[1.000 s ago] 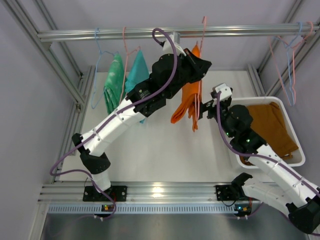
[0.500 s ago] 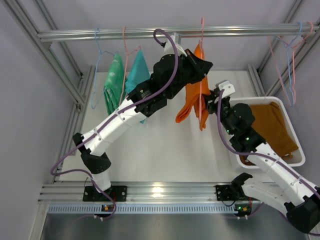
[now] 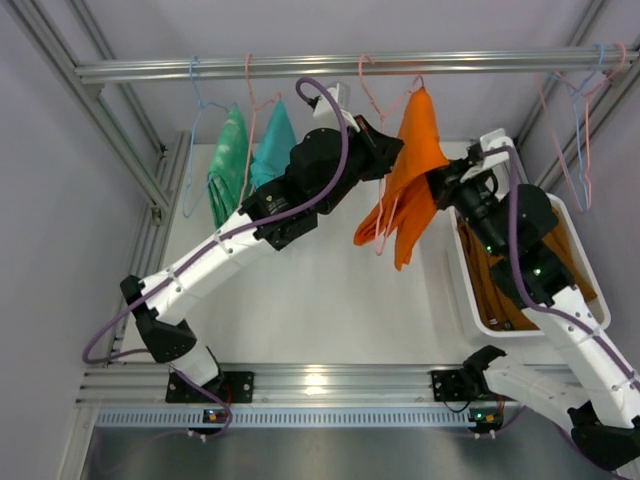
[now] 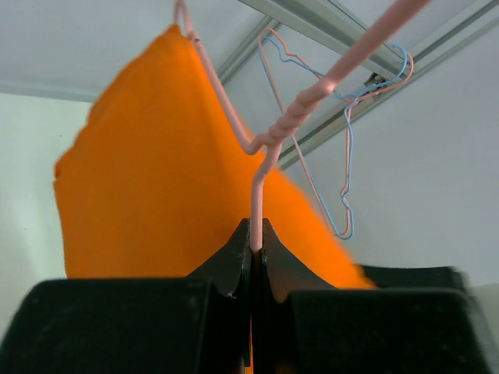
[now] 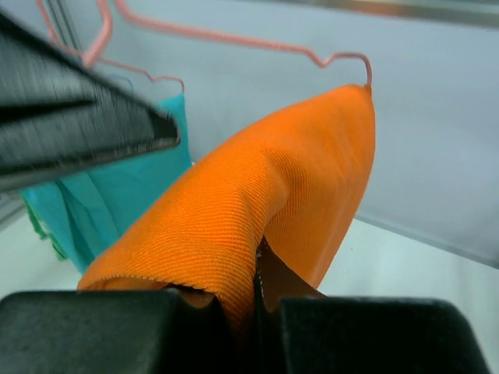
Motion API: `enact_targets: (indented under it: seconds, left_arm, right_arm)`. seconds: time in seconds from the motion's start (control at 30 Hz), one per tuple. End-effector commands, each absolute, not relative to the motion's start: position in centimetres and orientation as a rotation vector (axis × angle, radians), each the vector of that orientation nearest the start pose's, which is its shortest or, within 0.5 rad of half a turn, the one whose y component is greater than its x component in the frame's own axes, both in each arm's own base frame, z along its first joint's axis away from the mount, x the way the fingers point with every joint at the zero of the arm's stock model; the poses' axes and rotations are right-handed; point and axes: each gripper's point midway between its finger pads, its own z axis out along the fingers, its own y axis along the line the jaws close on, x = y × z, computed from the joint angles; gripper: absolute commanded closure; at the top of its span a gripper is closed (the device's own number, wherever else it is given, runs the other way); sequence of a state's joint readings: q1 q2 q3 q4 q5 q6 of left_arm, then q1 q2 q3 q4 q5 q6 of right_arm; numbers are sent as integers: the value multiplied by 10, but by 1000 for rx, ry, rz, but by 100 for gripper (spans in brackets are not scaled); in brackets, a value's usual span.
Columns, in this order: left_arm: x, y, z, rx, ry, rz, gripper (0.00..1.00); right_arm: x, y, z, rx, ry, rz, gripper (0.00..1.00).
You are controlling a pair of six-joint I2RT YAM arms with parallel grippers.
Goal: Remove the trousers from the hanger
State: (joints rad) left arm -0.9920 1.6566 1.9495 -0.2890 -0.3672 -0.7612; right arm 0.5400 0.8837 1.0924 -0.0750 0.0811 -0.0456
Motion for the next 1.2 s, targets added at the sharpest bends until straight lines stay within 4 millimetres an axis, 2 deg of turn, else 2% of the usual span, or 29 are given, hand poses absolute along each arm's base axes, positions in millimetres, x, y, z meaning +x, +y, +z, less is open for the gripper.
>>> enact_targets:
  seconds: [0.0, 0.03, 0.1, 0.13, 0.2, 0.3, 0.5, 0.63, 0.83, 0.93, 1.0, 1.1, 1.17]
  left_arm:
    - [312, -367, 514, -115, 1519, -1050, 100]
    - [315, -370, 496, -108, 1556, -1040, 100]
    - [316, -369, 483, -108, 1588, -1042, 100]
    - [317, -371, 469, -114, 1622, -1041, 100]
    - [318, -373, 454, -116, 1661, -1034, 100]
    - [319, -378, 424, -125, 1734, -1015, 100]
    - [321, -384, 386, -129, 1835, -982, 100]
    - [318, -386, 372, -124, 1870, -984, 100]
    - [317, -383, 361, -129, 1896, -963, 100]
    - [315, -383, 354, -126, 1916, -957, 100]
    - [313, -381, 351, -123, 1924, -953, 100]
    - [311, -377, 355, -108, 1914, -945, 100]
    - [310, -374, 358, -96, 1906, -934, 100]
  right_arm:
    - [242, 130, 544, -209, 1093, 478, 100]
    - [234, 125, 559, -198, 1061, 488, 100]
    - [225, 120, 573, -188, 1033, 494, 100]
    - [220, 117, 579, -184, 1024, 494, 100]
    - [213, 113, 587, -187, 1010, 492, 100]
    - [195, 102, 611, -181, 946, 488, 100]
    - [168, 83, 648, -154, 842, 471, 100]
    - [157, 63, 659, -125, 808, 384, 100]
    - [128, 30, 677, -74, 732, 284, 100]
    - [113, 13, 679, -52, 716, 212, 100]
    - [108, 2, 673, -29, 725, 149, 100]
    - [104, -18, 649, -19, 779, -9, 100]
    - [93, -32, 635, 1, 805, -91, 100]
